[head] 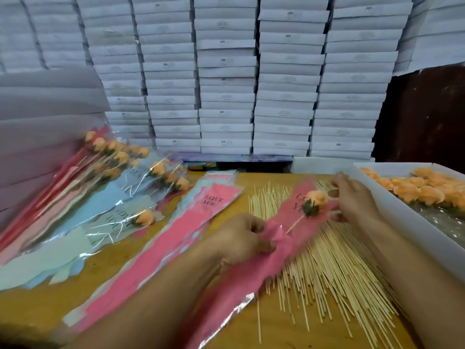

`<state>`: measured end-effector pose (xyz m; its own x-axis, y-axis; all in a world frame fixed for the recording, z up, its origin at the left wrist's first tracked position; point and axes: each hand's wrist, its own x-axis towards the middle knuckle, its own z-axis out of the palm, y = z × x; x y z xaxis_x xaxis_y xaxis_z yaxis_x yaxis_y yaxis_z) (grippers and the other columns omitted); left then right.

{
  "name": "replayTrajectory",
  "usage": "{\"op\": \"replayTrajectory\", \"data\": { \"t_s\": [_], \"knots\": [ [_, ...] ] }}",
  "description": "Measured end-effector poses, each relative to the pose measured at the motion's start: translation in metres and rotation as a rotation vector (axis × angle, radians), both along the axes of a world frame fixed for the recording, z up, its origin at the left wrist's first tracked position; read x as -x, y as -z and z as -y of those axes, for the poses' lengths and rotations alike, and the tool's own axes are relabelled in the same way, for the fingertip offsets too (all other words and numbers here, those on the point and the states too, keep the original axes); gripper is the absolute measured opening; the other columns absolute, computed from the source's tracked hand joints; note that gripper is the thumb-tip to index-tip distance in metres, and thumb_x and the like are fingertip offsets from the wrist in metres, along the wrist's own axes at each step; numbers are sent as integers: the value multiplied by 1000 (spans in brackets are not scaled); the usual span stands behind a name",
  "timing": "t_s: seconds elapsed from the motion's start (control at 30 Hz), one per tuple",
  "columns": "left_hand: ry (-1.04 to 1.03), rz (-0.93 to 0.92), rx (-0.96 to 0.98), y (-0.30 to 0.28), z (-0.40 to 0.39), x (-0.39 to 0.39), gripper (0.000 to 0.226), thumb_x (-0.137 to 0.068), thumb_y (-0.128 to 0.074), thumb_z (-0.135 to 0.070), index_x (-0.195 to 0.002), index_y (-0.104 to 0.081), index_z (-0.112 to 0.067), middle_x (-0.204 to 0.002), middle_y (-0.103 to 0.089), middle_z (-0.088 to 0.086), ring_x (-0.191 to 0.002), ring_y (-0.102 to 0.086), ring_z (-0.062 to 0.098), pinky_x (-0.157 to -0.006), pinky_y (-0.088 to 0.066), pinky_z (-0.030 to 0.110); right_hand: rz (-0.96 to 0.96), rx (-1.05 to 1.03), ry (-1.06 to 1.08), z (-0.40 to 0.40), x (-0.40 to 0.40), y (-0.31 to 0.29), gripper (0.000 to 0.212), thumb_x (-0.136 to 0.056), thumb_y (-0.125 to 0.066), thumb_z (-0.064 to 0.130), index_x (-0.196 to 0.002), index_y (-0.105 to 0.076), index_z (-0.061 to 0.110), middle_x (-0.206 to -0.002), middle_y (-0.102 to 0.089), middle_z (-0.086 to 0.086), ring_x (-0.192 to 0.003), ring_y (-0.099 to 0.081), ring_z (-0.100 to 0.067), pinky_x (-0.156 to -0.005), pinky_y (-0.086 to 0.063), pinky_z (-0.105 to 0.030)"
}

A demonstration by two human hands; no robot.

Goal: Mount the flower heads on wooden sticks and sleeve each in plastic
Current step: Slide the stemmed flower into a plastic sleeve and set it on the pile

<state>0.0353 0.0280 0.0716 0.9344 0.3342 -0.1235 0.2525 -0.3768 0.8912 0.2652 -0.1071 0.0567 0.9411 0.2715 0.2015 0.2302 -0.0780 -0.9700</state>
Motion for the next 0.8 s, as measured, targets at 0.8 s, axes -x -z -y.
{"op": "replayTrajectory", "data": {
  "t_s": [0.8],
  "knots": [
    [-911,274,-838,-75,-354,170,72,-80,-43,12,-134,-46,-36,-107,-67,23,-91,-64,43,-82,-52,55,67,360,-151,-3,5,12,36,-105,-43,46,-114,-62,17,-99,-67,-2,-71,-65,-22,-55,-47,-33]
  ]
}}
